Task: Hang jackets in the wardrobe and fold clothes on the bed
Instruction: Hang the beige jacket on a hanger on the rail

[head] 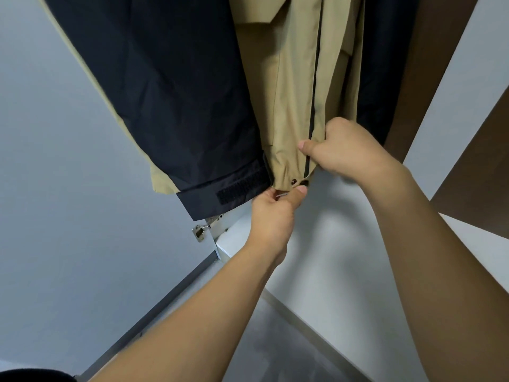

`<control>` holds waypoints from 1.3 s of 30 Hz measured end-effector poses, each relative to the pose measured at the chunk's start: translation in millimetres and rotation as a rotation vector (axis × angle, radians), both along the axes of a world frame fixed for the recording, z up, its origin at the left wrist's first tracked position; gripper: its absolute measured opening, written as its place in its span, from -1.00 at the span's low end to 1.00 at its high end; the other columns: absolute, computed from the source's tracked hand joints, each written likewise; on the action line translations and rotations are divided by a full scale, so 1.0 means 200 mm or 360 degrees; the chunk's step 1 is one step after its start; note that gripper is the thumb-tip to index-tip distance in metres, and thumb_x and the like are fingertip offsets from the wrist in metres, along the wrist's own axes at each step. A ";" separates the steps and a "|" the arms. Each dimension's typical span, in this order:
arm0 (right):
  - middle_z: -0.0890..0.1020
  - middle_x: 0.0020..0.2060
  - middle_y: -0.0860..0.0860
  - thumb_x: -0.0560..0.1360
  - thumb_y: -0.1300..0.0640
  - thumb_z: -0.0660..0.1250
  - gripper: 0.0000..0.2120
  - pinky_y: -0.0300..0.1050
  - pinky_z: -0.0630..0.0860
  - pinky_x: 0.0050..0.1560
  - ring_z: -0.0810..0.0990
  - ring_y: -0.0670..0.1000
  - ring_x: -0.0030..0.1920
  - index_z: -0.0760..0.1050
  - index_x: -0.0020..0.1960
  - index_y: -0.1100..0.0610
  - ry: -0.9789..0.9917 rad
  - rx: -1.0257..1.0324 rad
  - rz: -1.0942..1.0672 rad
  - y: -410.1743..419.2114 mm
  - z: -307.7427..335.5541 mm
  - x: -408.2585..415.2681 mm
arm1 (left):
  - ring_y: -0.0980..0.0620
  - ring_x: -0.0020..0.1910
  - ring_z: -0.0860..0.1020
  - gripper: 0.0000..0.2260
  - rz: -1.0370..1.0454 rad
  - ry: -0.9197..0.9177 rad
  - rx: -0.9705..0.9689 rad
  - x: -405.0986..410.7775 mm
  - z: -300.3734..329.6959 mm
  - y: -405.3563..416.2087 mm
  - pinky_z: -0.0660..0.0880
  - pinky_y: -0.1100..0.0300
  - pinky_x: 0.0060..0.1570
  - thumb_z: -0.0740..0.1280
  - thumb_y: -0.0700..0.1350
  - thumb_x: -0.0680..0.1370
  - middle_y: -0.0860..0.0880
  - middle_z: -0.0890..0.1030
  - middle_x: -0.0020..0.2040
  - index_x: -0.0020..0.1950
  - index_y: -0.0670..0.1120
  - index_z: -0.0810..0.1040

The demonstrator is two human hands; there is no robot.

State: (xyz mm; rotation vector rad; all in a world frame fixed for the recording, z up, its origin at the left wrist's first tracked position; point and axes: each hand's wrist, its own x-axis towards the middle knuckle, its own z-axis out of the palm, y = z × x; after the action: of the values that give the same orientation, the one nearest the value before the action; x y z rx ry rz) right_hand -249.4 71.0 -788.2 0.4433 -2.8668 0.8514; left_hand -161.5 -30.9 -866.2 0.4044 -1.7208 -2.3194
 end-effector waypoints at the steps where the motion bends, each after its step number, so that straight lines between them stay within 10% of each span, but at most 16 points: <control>1: 0.56 -0.29 0.08 0.50 -0.17 0.30 -0.62 -0.07 0.42 -0.28 0.55 0.14 -0.24 0.42 -0.22 0.15 0.0010 0.0006 -0.0019 0.00 0.00 0.00 | 0.16 -0.25 0.57 -0.93 0.0001 -0.0010 -0.0020 -0.01 0.01 0.01 0.52 0.16 0.12 0.42 -0.25 0.52 0.14 0.61 -0.32 -0.06 -0.09 0.61; 12: 0.54 -0.64 -0.06 0.48 0.00 0.26 -0.66 -0.07 0.51 -0.25 0.54 0.03 -0.45 0.50 -0.38 0.18 -0.0138 -0.0150 -0.0116 -0.03 0.00 0.02 | 0.14 -0.37 0.44 -0.81 0.0185 -0.0113 -0.0238 -0.04 -0.01 0.05 0.36 0.46 -0.42 0.48 -0.12 0.48 0.06 0.50 -0.36 -0.17 -0.22 0.56; 25: 0.61 -0.54 -0.06 0.37 -0.17 0.17 -0.53 -0.02 0.61 -0.13 0.59 -0.10 -0.46 0.60 -0.42 0.17 -0.0154 -0.0491 -0.0028 -0.02 0.01 0.07 | 0.13 -0.34 0.50 -0.94 0.0125 -0.0104 -0.0185 -0.05 0.01 0.01 0.46 0.39 -0.18 0.42 -0.21 0.53 0.00 0.54 -0.32 -0.10 -0.18 0.58; 31: 0.59 -0.49 -0.03 0.41 -0.40 0.18 -0.35 -0.02 0.53 -0.25 0.56 -0.02 -0.36 0.52 -0.34 0.22 0.0077 -0.0459 -0.0044 -0.01 0.00 0.05 | 0.02 -0.25 0.50 -0.90 0.0207 -0.0162 -0.0001 -0.08 0.02 0.00 0.51 0.04 0.15 0.42 -0.23 0.53 0.01 0.57 -0.31 -0.18 -0.14 0.56; 35: 0.56 -0.13 -0.09 0.46 -0.37 0.24 -0.52 -0.09 0.50 -0.09 0.53 -0.11 -0.13 0.51 -0.06 0.07 0.0344 -0.0743 -0.0049 0.02 -0.07 0.04 | 0.05 -0.16 0.56 -0.94 0.0142 -0.0308 0.0069 -0.14 -0.01 -0.03 0.50 0.01 0.25 0.42 -0.12 0.54 0.15 0.62 -0.32 -0.10 -0.06 0.58; 39: 0.47 0.29 0.04 0.57 -0.06 0.30 -0.55 0.03 0.41 0.29 0.45 0.01 0.28 0.40 0.36 0.14 0.0473 -0.0844 -0.0260 0.05 -0.18 0.02 | -0.04 0.28 0.52 -0.63 -0.0189 -0.0644 -0.0117 -0.21 -0.02 -0.06 0.42 0.16 0.20 0.29 0.08 0.60 -0.01 0.58 0.22 0.33 -0.09 0.49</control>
State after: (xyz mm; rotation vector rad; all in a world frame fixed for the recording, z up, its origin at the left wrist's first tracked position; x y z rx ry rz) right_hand -244.5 81.2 -824.9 0.2414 -2.2536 1.3250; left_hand -202.5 -42.6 -869.4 0.8267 -2.0519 -2.3678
